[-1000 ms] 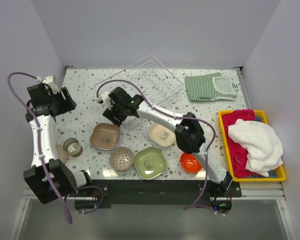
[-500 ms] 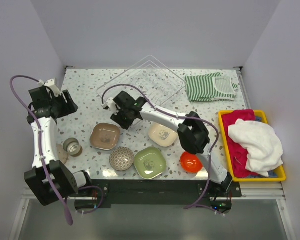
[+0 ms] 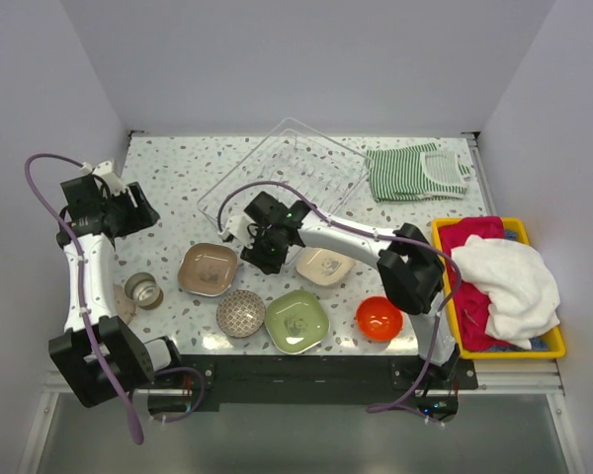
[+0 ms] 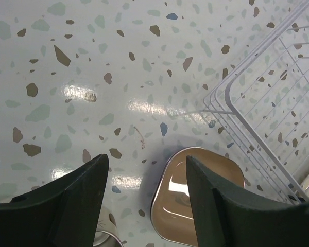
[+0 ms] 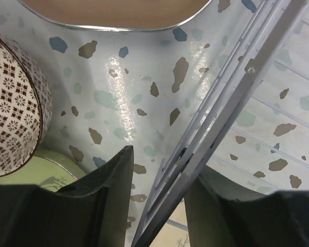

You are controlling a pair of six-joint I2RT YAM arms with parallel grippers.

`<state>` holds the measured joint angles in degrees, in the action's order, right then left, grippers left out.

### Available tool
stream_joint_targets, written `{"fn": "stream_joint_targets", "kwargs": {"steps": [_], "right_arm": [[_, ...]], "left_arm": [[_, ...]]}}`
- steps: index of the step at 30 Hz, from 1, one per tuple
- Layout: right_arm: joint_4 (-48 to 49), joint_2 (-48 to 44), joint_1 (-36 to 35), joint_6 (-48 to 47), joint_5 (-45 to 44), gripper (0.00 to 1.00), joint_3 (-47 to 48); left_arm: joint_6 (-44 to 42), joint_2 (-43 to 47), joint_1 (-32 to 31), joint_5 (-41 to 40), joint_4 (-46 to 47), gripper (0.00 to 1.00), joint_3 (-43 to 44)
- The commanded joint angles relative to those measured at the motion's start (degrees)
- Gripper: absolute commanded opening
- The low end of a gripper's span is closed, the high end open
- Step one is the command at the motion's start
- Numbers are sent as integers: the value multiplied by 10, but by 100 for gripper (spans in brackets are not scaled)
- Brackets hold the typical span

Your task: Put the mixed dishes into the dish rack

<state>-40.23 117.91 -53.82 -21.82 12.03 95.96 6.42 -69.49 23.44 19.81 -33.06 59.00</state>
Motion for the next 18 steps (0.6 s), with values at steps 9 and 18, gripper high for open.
{"fn": "stream_joint_targets", "kwargs": {"steps": [9,18], "right_arm": [[-11,-38,6,-132,49,0,-4],[-41,-68,7,-262,85,0,-34]], "left_arm": [[-11,30,-5,22,14,66,-16],[-8,12,-7,23,21,66,-7]]}}
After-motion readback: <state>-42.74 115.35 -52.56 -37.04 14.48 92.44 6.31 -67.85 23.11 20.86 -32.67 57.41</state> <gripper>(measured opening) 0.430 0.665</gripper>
